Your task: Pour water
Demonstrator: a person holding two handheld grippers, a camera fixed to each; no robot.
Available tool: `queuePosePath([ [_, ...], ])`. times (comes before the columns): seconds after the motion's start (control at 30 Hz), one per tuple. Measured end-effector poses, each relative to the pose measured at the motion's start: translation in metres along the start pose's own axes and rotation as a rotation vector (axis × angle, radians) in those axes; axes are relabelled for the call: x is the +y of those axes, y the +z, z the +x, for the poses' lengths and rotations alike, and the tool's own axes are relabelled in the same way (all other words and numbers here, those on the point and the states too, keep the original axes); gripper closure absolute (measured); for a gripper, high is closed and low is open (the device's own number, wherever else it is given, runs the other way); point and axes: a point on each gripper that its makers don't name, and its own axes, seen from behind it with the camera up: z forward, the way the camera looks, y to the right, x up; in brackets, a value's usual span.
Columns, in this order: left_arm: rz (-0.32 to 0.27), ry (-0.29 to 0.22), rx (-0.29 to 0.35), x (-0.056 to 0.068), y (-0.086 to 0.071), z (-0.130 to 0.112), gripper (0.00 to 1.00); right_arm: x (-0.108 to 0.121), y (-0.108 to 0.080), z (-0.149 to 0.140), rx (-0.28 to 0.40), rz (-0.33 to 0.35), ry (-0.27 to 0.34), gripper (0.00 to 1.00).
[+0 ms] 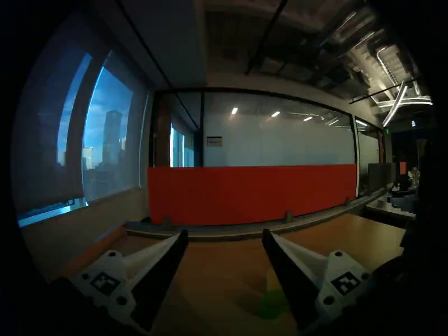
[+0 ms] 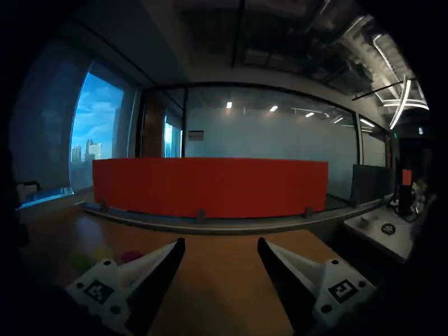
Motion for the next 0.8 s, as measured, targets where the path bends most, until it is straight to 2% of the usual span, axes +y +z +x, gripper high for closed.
queuePosePath([
  [0.27, -0.027, -0.033, 0.026, 0.002, 0.001, 0.037, 0.02, 0.000, 0.002, 0.035, 0.012, 0.000, -0.008, 0.00],
  [0.5, -0.068, -0.069, 0.022, 0.006, 0.001, 0.048, 0.02, 0.003, 0.001, 0.048, 0.028, -0.003, -0.021, 0.00],
  [0.6, -0.099, -0.067, 0.012, 0.012, 0.001, 0.048, 0.02, 0.000, 0.001, 0.047, 0.022, 0.018, -0.024, 0.00],
  [0.8, -0.175, -0.055, 0.010, 0.025, 0.001, 0.054, 0.02, -0.017, 0.000, 0.053, 0.026, 0.108, -0.020, 0.00],
])
